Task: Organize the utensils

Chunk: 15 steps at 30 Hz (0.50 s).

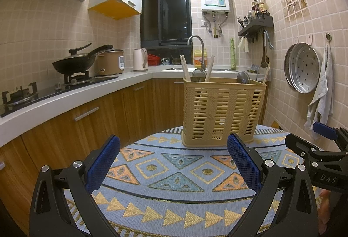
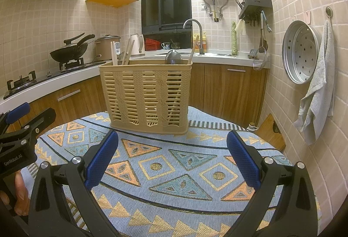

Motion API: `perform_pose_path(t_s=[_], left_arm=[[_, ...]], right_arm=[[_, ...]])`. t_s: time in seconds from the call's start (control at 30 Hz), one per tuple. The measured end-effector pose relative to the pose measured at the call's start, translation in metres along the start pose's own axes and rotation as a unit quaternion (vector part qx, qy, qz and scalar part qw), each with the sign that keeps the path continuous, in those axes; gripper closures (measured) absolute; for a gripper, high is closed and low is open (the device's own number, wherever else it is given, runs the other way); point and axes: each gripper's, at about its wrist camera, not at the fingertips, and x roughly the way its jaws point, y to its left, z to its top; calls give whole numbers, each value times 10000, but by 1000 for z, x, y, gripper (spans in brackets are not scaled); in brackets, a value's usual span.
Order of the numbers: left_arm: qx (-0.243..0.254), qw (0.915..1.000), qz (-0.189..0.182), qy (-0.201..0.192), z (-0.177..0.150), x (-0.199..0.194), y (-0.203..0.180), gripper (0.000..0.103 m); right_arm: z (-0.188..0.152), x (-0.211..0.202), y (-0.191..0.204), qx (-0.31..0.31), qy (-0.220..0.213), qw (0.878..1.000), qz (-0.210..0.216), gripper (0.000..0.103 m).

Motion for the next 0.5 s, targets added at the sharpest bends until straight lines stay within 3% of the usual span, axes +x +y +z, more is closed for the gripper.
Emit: perform_pose_path(t_s=[0.5], left_arm=[[8, 10000, 1, -1, 0, 0, 0, 8]], right_arm=[[1, 0, 0, -5, 28, 10000, 26, 8]])
